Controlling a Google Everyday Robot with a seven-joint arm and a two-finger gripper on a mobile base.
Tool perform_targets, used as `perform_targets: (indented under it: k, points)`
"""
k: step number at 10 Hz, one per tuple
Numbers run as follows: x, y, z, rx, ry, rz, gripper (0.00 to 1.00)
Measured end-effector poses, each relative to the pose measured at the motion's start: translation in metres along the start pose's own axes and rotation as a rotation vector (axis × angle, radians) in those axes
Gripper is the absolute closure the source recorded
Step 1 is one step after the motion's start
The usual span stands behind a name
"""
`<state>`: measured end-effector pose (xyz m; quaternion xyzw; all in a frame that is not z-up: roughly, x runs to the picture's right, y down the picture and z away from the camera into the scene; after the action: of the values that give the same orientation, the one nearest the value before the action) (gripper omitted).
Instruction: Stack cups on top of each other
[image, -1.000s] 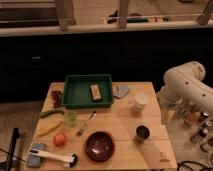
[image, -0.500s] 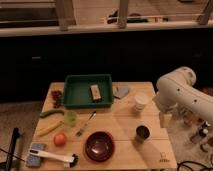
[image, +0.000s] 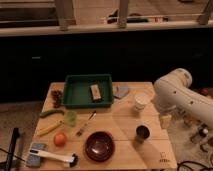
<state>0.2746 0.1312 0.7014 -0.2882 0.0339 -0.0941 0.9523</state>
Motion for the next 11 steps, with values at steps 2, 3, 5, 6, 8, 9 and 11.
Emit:
perform_targets:
  k: [2, 3, 5, 6, 8, 9, 11]
  points:
    - [0.003, 0.002, 0.002, -0.003, 0.006, -0.028, 0.2]
    - [0.003, 0.002, 0.004, -0.006, 0.008, -0.044, 0.2]
    - [0.002, 0.003, 0.01, -0.007, 0.012, -0.098, 0.2]
    - [0.0, 0.002, 0.01, -0.008, 0.013, -0.105, 0.2]
    - [0.0, 0.004, 0.012, -0.011, 0.02, -0.137, 0.2]
    - [0.0, 0.005, 0.014, -0.015, 0.023, -0.155, 0.2]
    - [-0.002, 0.005, 0.017, -0.017, 0.026, -0.191, 0.2]
